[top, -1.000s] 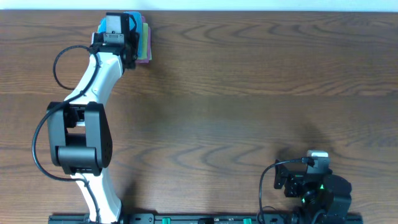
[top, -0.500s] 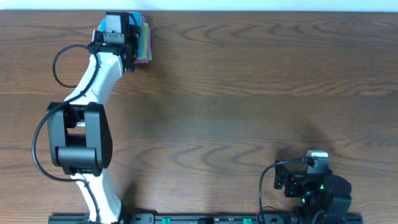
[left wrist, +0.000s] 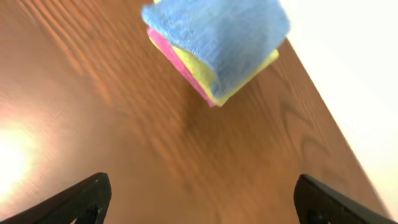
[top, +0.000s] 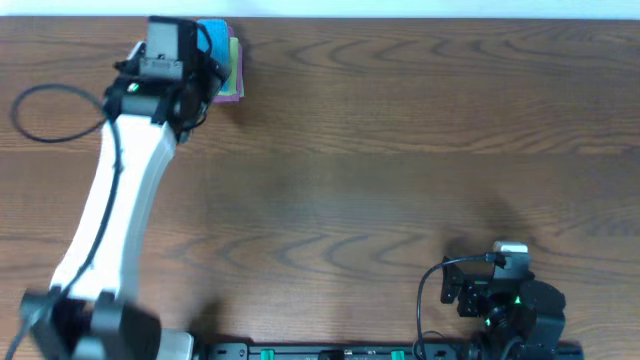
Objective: Fold the cloth
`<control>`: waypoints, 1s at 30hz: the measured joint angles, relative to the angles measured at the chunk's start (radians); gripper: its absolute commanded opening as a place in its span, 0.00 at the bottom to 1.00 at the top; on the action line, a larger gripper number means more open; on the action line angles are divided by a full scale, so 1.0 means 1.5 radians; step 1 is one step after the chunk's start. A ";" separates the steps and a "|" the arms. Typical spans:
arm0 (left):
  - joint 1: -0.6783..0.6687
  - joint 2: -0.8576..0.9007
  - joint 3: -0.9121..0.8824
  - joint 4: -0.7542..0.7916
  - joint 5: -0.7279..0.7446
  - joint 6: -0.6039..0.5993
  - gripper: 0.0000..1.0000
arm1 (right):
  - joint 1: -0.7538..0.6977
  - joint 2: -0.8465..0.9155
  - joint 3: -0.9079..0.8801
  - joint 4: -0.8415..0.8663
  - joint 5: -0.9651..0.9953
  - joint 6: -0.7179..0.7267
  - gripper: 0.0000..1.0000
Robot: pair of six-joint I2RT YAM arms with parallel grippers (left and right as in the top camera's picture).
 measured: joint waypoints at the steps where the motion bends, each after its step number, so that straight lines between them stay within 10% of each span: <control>1: -0.003 -0.032 -0.006 -0.015 -0.010 0.025 0.95 | 0.000 0.000 0.000 -0.001 0.000 0.000 0.99; 20: -0.004 -0.703 -0.631 0.066 -0.152 0.298 0.95 | 0.000 0.000 -0.001 0.000 0.001 0.000 0.99; 24: -0.004 -0.793 -0.731 0.096 -0.151 0.378 0.53 | 0.000 0.000 -0.001 0.000 0.000 0.000 0.99; 28: -0.004 -0.859 -0.813 0.121 -0.115 0.469 0.98 | 0.000 0.000 -0.001 0.000 0.001 0.000 0.99; 30: -0.001 -0.887 -0.833 0.119 -0.086 0.481 0.95 | 0.000 0.000 -0.001 0.000 0.001 0.000 0.99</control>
